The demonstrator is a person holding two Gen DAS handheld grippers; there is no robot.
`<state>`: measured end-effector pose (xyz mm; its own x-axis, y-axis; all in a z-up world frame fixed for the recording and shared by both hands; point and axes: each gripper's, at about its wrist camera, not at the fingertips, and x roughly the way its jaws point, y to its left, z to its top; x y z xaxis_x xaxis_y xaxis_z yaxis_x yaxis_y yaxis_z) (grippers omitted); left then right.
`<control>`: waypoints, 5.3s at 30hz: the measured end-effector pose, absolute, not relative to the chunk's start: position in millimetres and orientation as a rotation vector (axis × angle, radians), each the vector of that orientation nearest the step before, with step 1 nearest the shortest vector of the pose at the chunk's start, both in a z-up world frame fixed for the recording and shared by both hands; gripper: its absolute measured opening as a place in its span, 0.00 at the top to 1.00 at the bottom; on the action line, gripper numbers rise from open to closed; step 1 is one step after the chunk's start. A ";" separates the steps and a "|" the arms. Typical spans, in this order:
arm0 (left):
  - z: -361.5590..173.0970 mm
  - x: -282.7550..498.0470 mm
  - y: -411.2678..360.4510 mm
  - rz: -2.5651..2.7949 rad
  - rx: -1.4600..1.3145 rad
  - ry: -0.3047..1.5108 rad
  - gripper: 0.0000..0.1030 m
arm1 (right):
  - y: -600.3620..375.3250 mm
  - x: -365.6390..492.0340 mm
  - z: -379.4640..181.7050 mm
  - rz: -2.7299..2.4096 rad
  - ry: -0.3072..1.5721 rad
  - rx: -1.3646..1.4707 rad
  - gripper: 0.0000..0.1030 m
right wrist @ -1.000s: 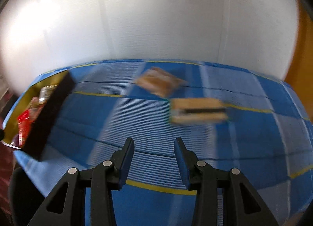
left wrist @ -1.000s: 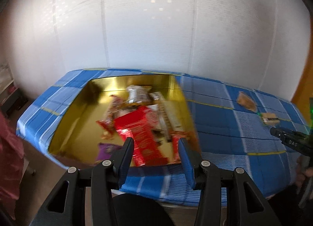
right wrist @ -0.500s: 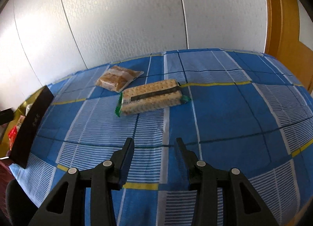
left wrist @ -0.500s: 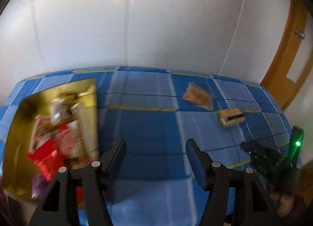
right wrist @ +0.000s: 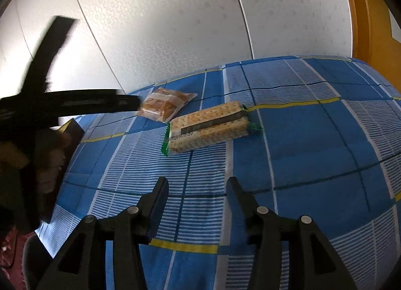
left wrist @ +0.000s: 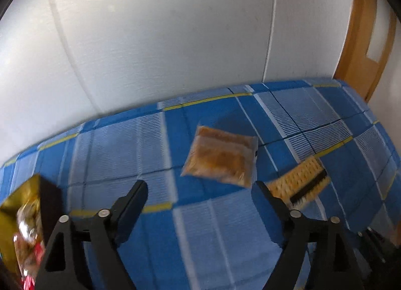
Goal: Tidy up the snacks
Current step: 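Reach the left tool to the clear orange-trimmed pastry bag and grasp it, then grasp the green-ended cracker packet with right tool while left tool holds the pastry bag, then carry the pastry bag into the tray and release with left tool while right tool holds crackers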
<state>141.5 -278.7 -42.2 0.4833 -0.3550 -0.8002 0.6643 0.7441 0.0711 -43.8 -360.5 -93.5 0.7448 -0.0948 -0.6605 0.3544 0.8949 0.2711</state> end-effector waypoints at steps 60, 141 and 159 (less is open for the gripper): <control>-88.4 17.6 -108.9 -0.650 0.232 0.869 0.43 | -345.9 127.3 -81.6 -0.346 0.974 0.132 0.43; -21.2 2.4 -70.5 -0.581 0.148 0.767 0.44 | -309.4 21.5 -87.5 -0.187 0.829 0.030 0.53; 0.2 79.8 142.9 -0.096 -0.317 0.787 0.44 | -308.9 21.3 -87.1 -0.187 0.829 0.031 0.53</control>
<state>79.8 142.9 0.2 0.7044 -0.2021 -0.6804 -0.0328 0.9483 -0.3156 21.3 -308.9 -87.1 0.6605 -0.1529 -0.7351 0.1771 0.9831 -0.0453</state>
